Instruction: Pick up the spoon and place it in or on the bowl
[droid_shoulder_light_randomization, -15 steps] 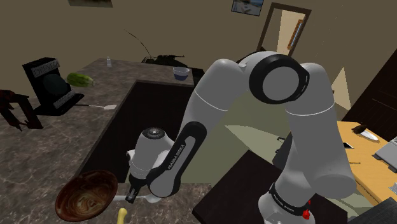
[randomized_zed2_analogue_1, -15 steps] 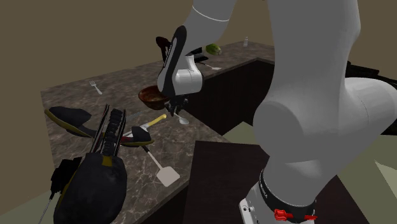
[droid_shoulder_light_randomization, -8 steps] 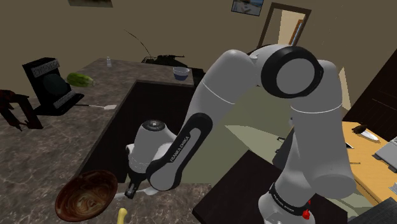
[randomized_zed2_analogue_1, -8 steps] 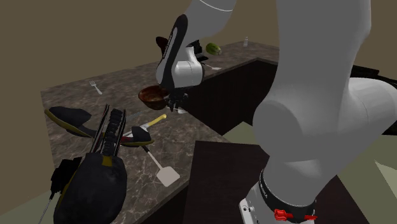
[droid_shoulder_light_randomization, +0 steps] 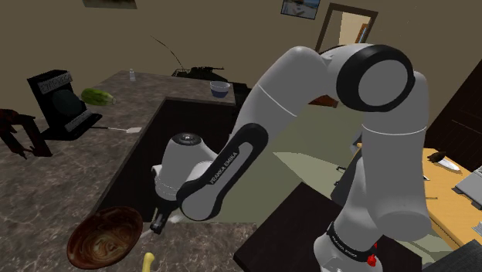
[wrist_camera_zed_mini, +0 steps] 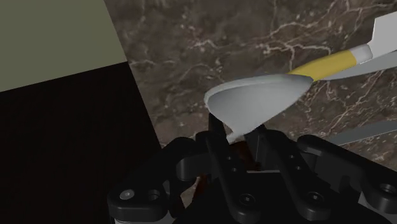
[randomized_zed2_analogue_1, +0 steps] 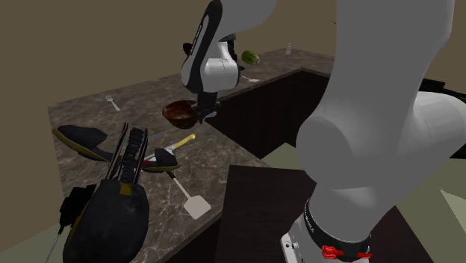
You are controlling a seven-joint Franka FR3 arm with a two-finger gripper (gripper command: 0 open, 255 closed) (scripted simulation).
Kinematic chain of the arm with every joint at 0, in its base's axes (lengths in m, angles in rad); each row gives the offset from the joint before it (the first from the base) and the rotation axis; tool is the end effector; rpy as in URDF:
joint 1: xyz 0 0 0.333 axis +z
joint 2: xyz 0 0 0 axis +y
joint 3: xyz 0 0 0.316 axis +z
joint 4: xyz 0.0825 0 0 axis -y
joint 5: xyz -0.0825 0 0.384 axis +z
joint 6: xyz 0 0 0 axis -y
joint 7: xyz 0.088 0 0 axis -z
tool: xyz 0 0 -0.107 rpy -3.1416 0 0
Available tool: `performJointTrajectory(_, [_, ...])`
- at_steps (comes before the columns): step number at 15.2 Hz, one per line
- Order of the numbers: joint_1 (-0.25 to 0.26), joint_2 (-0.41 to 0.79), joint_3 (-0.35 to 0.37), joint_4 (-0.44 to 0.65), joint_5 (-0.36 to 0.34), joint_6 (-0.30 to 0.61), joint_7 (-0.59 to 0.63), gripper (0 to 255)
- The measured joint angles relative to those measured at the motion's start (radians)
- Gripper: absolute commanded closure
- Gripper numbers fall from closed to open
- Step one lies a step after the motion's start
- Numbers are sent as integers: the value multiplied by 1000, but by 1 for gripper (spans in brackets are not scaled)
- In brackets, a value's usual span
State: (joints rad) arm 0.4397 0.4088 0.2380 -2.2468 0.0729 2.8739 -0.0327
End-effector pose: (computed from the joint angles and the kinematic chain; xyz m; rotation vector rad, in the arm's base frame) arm 0.4413 0.3511 0.2097 -2.8090 -0.8882 -0.2623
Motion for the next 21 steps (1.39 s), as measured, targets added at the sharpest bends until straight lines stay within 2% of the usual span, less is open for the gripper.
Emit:
performJointTrajectory(18, [-29,-207,33,10,45,-214,-8,255])
performJointTrajectory(21, [-4,-146,24,113,5,-255,38,255])
